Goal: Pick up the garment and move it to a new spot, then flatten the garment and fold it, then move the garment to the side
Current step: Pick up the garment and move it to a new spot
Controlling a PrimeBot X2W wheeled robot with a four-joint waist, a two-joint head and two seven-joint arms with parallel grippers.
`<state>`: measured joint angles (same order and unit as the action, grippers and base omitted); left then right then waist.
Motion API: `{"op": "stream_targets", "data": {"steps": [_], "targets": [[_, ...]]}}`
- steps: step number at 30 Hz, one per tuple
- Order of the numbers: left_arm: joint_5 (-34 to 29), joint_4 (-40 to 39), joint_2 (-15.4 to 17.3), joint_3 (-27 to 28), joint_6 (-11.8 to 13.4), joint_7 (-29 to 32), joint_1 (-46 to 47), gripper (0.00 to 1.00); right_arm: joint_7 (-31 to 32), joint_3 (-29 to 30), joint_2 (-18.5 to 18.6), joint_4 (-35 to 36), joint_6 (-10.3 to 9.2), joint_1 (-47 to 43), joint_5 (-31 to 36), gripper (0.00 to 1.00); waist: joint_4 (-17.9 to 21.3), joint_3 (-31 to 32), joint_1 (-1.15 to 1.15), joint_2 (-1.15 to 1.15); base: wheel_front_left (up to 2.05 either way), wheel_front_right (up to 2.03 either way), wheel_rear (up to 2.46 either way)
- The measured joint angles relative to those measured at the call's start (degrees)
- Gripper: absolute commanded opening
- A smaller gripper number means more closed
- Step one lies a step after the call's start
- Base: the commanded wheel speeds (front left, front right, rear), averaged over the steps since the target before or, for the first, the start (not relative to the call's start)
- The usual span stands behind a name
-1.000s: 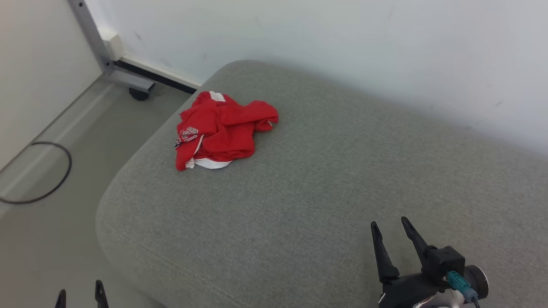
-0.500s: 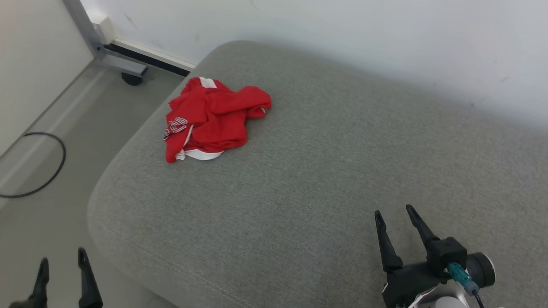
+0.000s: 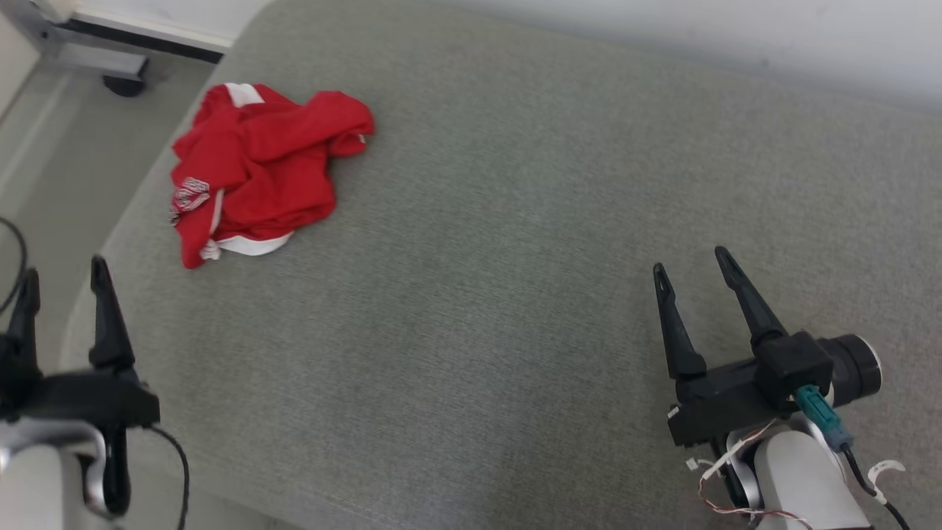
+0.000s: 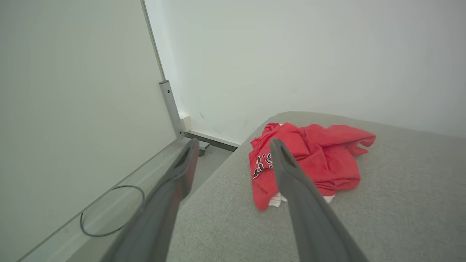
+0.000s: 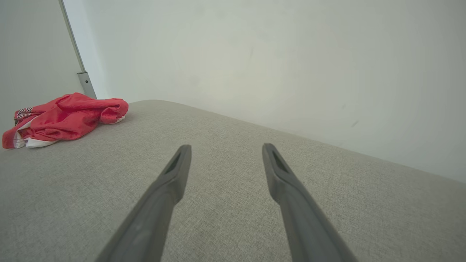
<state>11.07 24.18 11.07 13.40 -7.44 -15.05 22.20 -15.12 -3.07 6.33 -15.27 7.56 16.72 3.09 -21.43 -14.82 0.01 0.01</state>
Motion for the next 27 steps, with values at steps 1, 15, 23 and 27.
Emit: {"op": "stream_targets", "data": {"steps": [1,15,23,27], "targets": [[1.27,1.07,0.87,-1.35,-0.05,0.0,1.59,1.0,0.0,-0.18,0.21,0.48,0.0,0.34,0.0,1.0,0.52,-0.74,0.0,0.0,0.0,0.0,0.0],[17.33,16.52,13.69,-18.12,-0.1,0.29,15.84,1.0,0.0,-1.36,1.71,5.8,0.0,4.05,-0.12,1.0,7.74,-9.24,0.0,0.0,0.0,0.0,0.0],[24.99,27.8,18.53,-23.64,-0.1,1.01,21.53,1.0,0.0,-1.25,1.47,8.36,0.0,4.99,-0.11,1.0,11.89,-13.1,0.0,0.0,0.0,0.0,0.0],[27.3,30.85,19.03,-25.92,-0.1,1.27,23.42,0.09,0.0,-0.69,1.45,8.76,-0.01,5.01,0.04,1.0,13.35,-14.13,-0.01,0.0,0.0,0.0,0.0]]}}
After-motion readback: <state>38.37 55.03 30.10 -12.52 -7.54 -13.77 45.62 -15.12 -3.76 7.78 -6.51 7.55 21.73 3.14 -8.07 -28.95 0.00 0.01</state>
